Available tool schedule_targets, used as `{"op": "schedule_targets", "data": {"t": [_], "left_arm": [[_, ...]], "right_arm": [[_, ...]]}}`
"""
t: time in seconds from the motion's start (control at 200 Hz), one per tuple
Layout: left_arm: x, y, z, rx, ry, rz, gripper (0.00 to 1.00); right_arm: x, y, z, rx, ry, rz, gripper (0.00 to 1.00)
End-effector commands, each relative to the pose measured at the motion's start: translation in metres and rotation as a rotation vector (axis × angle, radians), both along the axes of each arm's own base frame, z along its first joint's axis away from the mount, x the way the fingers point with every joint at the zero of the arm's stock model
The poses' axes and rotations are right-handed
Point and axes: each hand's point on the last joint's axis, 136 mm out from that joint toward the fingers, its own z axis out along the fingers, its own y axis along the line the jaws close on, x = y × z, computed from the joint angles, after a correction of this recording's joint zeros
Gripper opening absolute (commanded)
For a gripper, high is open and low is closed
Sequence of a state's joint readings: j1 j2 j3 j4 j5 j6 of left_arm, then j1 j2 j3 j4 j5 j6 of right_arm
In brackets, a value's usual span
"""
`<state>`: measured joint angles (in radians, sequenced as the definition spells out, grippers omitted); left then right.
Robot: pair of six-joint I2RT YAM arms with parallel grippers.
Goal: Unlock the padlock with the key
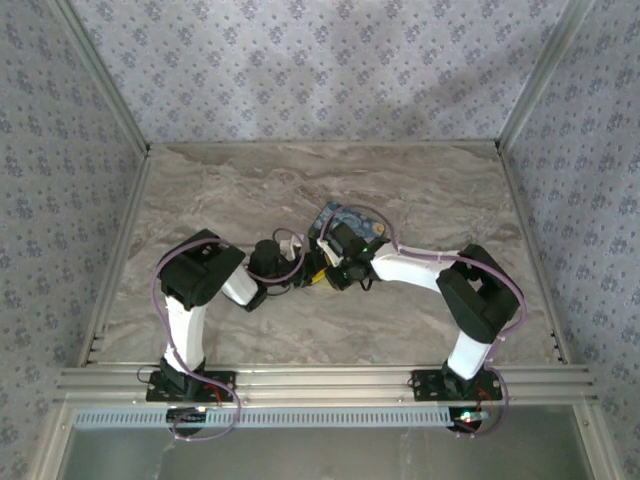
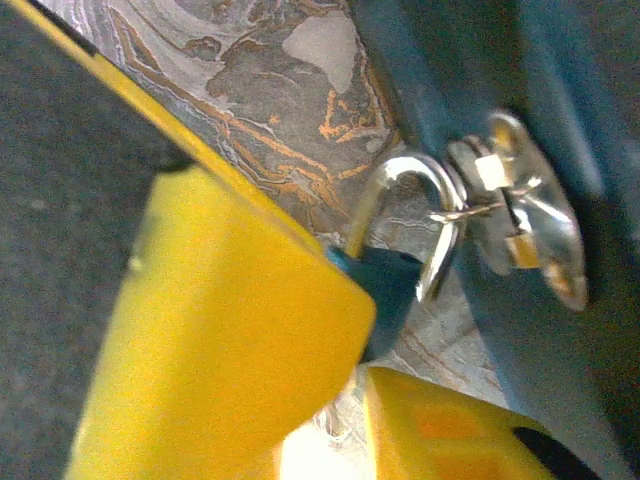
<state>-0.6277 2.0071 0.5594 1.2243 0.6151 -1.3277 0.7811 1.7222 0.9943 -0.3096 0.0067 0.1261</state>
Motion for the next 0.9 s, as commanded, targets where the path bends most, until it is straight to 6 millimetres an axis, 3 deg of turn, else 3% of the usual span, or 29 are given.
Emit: {"op": "schedule_targets", "data": {"t": [0.0, 0.22, 0.66, 0.894], "left_arm": [[0.002, 0.007, 0.01, 0.029, -0.053, 0.019, 0.37], [0.005, 0.027, 0.021, 0.102, -0.097, 0.079, 0.39], [0.026, 0.062, 0.079, 0.442, -0.317, 0.135, 0.47], [0.042, 0.071, 0.083, 0.523, -0.327, 0.199, 0.5]], "right_arm": [[-0.002, -0.002, -0.004, 0.016, 0.011, -0.027, 0.32], [0.005, -0.012, 0.008, 0.047, -0.002, -0.078, 0.34], [0.03, -0.029, 0.024, 0.122, -0.024, -0.178, 0.42], [0.026, -0.027, 0.032, 0.093, -0.109, -0.258, 0.43]]}}
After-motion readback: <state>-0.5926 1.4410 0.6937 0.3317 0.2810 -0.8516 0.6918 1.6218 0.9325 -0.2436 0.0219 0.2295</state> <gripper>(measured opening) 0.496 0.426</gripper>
